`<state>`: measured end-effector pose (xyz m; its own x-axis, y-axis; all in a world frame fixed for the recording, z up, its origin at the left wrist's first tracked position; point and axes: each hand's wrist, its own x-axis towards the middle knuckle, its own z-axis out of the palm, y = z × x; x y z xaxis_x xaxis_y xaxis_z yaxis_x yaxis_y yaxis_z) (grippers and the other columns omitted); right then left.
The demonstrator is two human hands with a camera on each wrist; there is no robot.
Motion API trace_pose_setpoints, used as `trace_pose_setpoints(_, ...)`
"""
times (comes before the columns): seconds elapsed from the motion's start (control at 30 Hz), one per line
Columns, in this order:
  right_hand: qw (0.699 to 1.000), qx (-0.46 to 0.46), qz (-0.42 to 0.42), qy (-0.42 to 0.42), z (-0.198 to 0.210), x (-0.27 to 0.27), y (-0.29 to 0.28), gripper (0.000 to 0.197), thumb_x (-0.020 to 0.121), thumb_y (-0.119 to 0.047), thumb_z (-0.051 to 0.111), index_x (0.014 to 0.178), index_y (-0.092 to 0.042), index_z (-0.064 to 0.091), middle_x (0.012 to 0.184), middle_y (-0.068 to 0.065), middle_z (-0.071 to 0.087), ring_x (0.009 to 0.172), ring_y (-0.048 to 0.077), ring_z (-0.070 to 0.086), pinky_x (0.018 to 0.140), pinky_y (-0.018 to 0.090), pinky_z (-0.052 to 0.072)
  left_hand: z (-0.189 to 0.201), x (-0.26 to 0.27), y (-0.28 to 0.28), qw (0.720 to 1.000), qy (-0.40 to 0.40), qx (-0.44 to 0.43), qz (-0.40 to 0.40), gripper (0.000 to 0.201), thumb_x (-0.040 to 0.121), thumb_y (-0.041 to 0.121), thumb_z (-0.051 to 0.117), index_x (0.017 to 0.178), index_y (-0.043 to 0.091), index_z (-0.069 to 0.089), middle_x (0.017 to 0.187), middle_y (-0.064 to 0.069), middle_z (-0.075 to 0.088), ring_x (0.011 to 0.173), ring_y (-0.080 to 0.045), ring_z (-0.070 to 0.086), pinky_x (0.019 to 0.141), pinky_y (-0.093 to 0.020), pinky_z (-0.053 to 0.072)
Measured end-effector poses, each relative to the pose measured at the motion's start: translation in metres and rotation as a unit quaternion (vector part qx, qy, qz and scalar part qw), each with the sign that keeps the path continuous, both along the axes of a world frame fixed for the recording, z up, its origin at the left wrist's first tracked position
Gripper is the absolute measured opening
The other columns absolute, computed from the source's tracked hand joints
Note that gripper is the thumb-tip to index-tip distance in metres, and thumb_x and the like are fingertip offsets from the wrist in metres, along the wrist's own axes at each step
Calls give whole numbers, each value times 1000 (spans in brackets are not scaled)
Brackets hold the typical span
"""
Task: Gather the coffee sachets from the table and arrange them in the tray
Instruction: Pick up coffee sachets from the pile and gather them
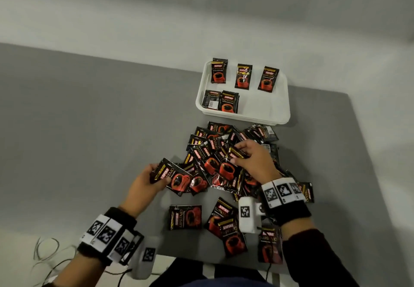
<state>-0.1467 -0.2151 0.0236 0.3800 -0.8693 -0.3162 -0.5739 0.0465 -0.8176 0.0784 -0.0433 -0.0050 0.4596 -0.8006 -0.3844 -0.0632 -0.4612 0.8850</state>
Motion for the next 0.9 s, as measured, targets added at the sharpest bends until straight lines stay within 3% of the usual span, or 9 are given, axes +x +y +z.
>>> trace_pose_setpoints(0.07, 1000, 3, -9, -10, 0, -2, -2, 34, 69, -7, 79, 91, -20, 56, 92, -8, 62, 86, 3, 57, 68, 4, 41, 1, -2, 12, 999, 1, 26, -34, 23, 80, -3, 65, 93, 13, 54, 76, -3, 60, 65, -16, 55, 63, -26, 48)
trace_pose_setpoints(0.13, 999, 30, -18, -20, -3, 0, -1, 33, 70, -7, 79, 90, -17, 54, 100, 3, 65, 94, 16, 62, 81, 24, 49, 1, -12, 25, 997, 9, 52, -52, 23, 82, -3, 62, 89, 17, 53, 75, 0, 59, 64, -11, 56, 59, -20, 48)
trace_pose_setpoints(0.23, 994, 101, -27, -35, -13, 11, 5, 33, 70, -5, 78, 84, -19, 51, 105, 14, 64, 97, 27, 64, 81, 39, 56, -4, -38, 42, 995, 32, 82, -38, 14, 91, 1, 52, 90, 15, 52, 82, -5, 58, 68, -10, 57, 58, -14, 47)
trace_pose_setpoints(0.3, 996, 85, -25, 2, -24, 19, 9, 32, 70, -10, 79, 84, -18, 51, 103, 9, 63, 95, 24, 62, 78, 37, 55, -12, -55, 49, 986, -73, 138, -53, 7, 93, 12, 52, 99, 12, 55, 100, -10, 55, 90, -21, 57, 78, -22, 46)
trace_pose_setpoints(0.4, 994, -24, -10, 103, -35, 30, 15, 33, 69, -22, 81, 83, -19, 51, 95, -2, 58, 81, 13, 56, 60, 18, 41, -17, -70, 52, 958, -211, 186, -60, 34, 90, 26, 57, 120, 10, 54, 124, -9, 44, 114, -25, 46, 100, -31, 36)
trace_pose_setpoints(0.53, 968, -129, 49, 211, -43, 36, 19, 33, 69, -29, 79, 88, -20, 53, 115, 3, 51, 109, 22, 47, 81, 28, 43, -21, -83, 46, 926, -299, 208, -105, 47, 83, 37, 63, 123, 17, 49, 132, -4, 39, 114, -24, 46, 97, -31, 41)
trace_pose_setpoints(0.63, 960, -147, 75, 228, -44, 37, 16, 31, 71, -29, 78, 85, -23, 51, 106, 1, 56, 106, 24, 49, 84, 34, 44, -24, -88, 38, 914, -320, 215, -128, 50, 82, 33, 64, 127, 20, 46, 128, -3, 42, 110, -22, 50, 95, -30, 44)
trace_pose_setpoints(0.73, 972, -133, 69, 182, -39, 35, 12, 32, 71, -22, 78, 82, -24, 48, 93, -5, 57, 91, 19, 58, 81, 38, 51, -23, -80, 29, 937, -263, 203, -109, 37, 80, 19, 68, 114, 20, 53, 115, 0, 51, 104, -19, 54, 87, -24, 43)
trace_pose_setpoints(0.9, 998, -51, 35, 12, -19, 19, -5, 40, 71, -5, 77, 91, -23, 48, 92, -10, 58, 88, 7, 59, 83, 23, 50, -12, -48, 31, 973, -139, 174, -53, 36, 74, 0, 70, 92, 17, 44, 90, -2, 59, 81, -20, 58, 64, -21, 45)
